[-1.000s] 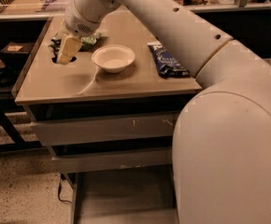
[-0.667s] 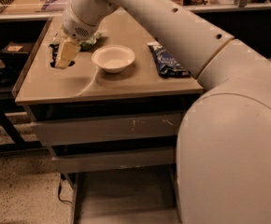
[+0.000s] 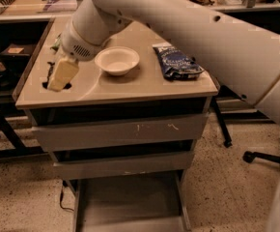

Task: Place rxbar chocolate into bottom drawer

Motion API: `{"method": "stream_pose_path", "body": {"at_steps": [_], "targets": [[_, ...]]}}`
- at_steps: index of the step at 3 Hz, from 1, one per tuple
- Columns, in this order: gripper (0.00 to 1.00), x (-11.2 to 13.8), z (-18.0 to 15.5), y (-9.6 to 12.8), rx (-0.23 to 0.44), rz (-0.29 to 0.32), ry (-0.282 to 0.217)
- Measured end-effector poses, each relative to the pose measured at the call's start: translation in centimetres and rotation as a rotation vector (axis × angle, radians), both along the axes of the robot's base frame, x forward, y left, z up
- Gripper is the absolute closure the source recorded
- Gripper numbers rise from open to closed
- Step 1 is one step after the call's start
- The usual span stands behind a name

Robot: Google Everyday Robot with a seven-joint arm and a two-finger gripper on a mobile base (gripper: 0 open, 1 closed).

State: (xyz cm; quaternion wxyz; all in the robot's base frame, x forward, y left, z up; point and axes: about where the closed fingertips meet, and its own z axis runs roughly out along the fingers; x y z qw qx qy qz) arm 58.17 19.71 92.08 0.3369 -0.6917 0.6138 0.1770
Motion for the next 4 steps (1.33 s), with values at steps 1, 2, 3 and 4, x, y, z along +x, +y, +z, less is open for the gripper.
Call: {"method": "stream_pose_path", "body": {"at_steps": [1,2,3,4], "targets": [[1.0,-4.5,-1.5,-0.4,0.044,-0.061,0.051],[1.0,-5.8,-4.4,-0.7,0.007,-0.056,0.079],[1.0,-5.8,-4.4,-0.7,0.007,-0.056,0.079],[1.0,-6.7,-5.3,-1.0,0.007,-0.074,0.093]]}}
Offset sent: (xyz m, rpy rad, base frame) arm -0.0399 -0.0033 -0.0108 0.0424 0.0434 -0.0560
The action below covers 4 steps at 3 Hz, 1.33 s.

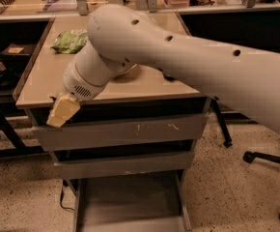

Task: Place rxbar chocolate into bottom drawer

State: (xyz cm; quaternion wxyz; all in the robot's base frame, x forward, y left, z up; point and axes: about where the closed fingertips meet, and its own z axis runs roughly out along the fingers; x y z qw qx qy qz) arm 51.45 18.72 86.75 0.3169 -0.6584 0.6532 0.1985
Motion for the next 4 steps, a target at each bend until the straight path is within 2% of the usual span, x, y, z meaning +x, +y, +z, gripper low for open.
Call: {"method": "stream_pose_path", "body": {"at_steps": [1,2,3,4], "targets": [[1.0,-3.0,-2.5,-0.6,0.048,-0.066,0.049],[1.0,-5.5,-8.2,-2.3,0.095,-0.154,0.106],[1.0,-6.3,-15.8,-3.2,0.131,-0.211,0.162],[1.0,-6.3,-15.8,-3.2,0.131,-0.211,0.162]]}}
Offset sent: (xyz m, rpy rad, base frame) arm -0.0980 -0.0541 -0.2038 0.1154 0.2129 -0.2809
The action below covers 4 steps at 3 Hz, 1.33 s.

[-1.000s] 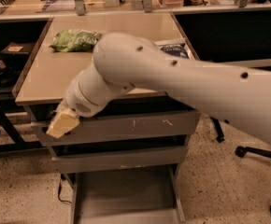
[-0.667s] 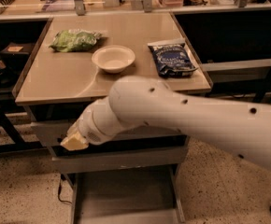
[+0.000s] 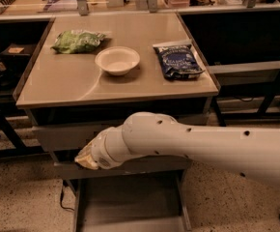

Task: Place rxbar chocolate into bottom drawer

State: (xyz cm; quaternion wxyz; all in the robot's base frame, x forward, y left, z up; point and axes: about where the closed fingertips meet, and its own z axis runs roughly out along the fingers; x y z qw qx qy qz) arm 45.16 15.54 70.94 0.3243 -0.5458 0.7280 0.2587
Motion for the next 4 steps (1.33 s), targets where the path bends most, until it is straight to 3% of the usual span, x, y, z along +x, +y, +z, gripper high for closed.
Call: {"method": "stream_pose_path", "body": {"at_steps": [1,3,4], "targets": [[1.0,-0.8,-3.3,0.2,0.026,-0.013,0.05],[1.0,-2.3,-14.8,0.6,0.101,-0.064,0.199],[1.0,-2.3,-14.8,0.6,0.101,-0.064,0.199]]}}
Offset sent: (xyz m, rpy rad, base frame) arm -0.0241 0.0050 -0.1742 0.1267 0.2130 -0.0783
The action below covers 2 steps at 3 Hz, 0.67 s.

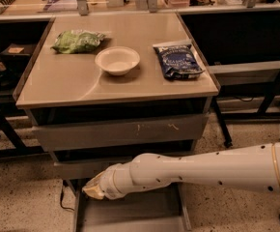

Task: Place rxbar chocolate into bottom drawer

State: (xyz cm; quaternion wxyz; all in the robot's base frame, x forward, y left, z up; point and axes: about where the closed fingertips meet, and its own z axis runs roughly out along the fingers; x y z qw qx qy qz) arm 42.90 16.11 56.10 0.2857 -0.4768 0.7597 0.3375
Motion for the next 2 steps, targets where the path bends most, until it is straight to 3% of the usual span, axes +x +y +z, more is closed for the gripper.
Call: {"method": "stream_pose_path", "body": {"at_steps": [1,2], "targets": [[1.0,-0.8,-1.7,-1.0,0.002,-0.041,0.034],[1.0,-2.5,-6.3,-3.1,0.014,-0.125,0.113]]}}
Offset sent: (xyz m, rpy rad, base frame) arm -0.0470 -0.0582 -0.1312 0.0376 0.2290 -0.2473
